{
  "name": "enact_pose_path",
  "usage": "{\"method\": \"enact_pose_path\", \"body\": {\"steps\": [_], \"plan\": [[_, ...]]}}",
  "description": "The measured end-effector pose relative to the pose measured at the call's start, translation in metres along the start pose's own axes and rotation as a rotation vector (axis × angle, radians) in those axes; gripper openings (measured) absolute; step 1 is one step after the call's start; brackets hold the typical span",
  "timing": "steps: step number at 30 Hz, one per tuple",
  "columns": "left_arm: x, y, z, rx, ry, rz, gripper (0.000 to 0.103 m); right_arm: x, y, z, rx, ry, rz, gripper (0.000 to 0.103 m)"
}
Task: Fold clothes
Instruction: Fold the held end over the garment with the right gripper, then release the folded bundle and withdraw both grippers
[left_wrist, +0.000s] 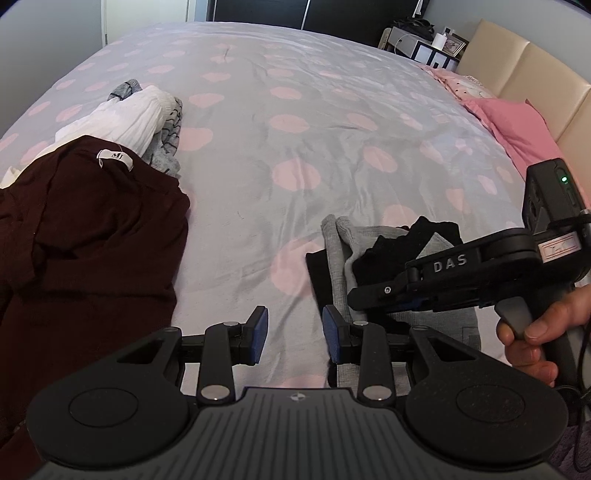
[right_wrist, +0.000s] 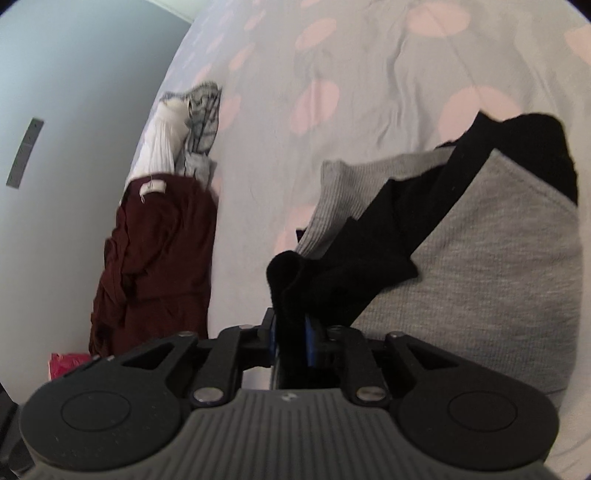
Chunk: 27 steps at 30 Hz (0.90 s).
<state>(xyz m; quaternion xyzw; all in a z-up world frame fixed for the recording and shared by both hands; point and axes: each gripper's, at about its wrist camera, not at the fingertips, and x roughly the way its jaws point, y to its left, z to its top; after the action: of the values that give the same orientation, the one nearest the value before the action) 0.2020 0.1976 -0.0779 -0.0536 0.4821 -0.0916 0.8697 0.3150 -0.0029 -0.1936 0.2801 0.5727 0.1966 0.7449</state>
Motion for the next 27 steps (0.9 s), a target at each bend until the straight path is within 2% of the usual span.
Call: {"method": "enact_pose_path", "body": {"steps": [3, 6, 9, 12, 18, 24, 27], "plan": [[-0.001, 0.000, -0.001, 0.008, 0.004, 0.001, 0.031, -0.007, 0.009, -0.001, -0.050, -0.009, 0.001, 0.039], [-0.001, 0.000, -0.003, 0.015, 0.009, 0.010, 0.031, -0.027, 0.016, -0.004, -0.110, -0.044, -0.018, 0.042], [-0.002, -0.001, -0.006, 0.019, 0.015, 0.011, 0.032, -0.046, 0.017, -0.008, -0.136, -0.073, -0.027, 0.051], [-0.004, -0.002, -0.011, 0.024, 0.014, 0.009, 0.040, -0.066, 0.012, -0.016, -0.168, -0.096, -0.055, 0.051], [-0.012, -0.006, -0.016, 0.041, 0.022, -0.019, 0.040, -0.097, -0.004, -0.039, -0.236, -0.119, -0.124, 0.051], [-0.017, -0.009, -0.020, 0.026, 0.042, -0.036, 0.044, -0.104, -0.012, -0.069, -0.415, -0.111, -0.209, 0.049], [-0.015, -0.013, -0.026, 0.028, 0.050, -0.034, 0.045, -0.103, -0.019, -0.084, -0.489, -0.101, -0.227, 0.042]]}}
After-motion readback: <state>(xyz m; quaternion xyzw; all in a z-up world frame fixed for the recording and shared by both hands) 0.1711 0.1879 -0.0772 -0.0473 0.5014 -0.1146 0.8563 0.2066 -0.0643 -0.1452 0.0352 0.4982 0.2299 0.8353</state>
